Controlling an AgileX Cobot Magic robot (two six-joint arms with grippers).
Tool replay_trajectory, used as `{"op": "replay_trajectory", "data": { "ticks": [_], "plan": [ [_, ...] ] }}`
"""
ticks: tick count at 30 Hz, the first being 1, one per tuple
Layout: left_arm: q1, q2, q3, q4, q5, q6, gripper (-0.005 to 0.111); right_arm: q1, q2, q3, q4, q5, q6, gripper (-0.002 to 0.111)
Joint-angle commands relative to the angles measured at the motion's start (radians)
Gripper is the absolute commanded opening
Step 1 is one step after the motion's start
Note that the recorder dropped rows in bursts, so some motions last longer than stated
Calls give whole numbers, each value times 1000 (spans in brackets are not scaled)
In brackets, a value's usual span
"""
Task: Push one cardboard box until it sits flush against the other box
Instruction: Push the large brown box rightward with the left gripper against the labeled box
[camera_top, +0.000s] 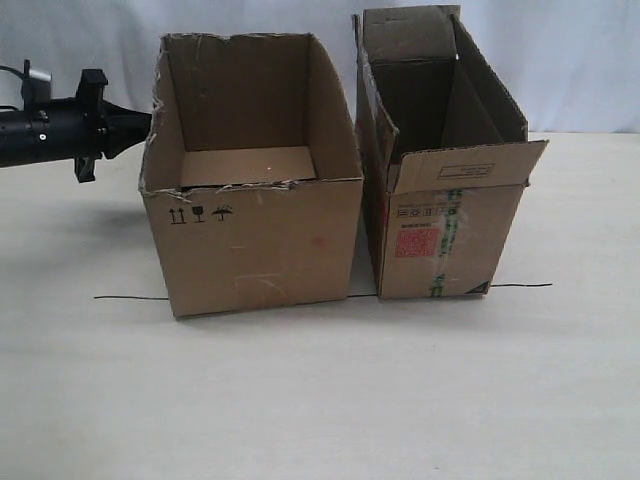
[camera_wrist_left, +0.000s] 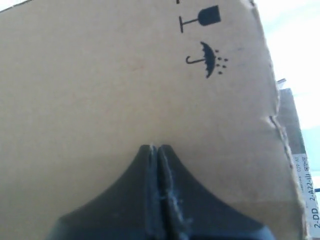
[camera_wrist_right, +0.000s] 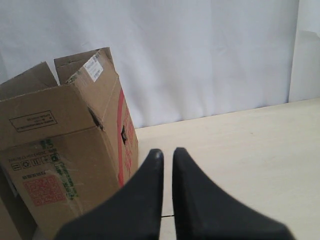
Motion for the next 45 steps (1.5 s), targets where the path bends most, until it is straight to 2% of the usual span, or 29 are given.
{"op": "replay_trajectory", "data": {
  "ticks": [1,6,26,31,36,41,45],
  "plan": [
    [-19,29,-21,8,20,-19,0,-6,-3,4,3,-11,-9,5],
    [-54,66,-77,15,44,-40,0,-6,-3,4,3,-11,-9,5],
    [-94,66,-76,-9,-62,-62,0,-6,-3,4,3,-11,-9,5],
    [-79,66,-76,-9,-50,-62,0,-6,-3,4,3,-11,-9,5],
    [-8,14,-76,-9,2,-51,0,-6,-3,4,3,-11,-9,5],
    [46,-123,-44,249,-11,-113,0,-6,-3,4,3,-11,-9,5],
    [44,-222,84,320,-56,-122,0,-6,-3,4,3,-11,-9,5]
  ]
}}
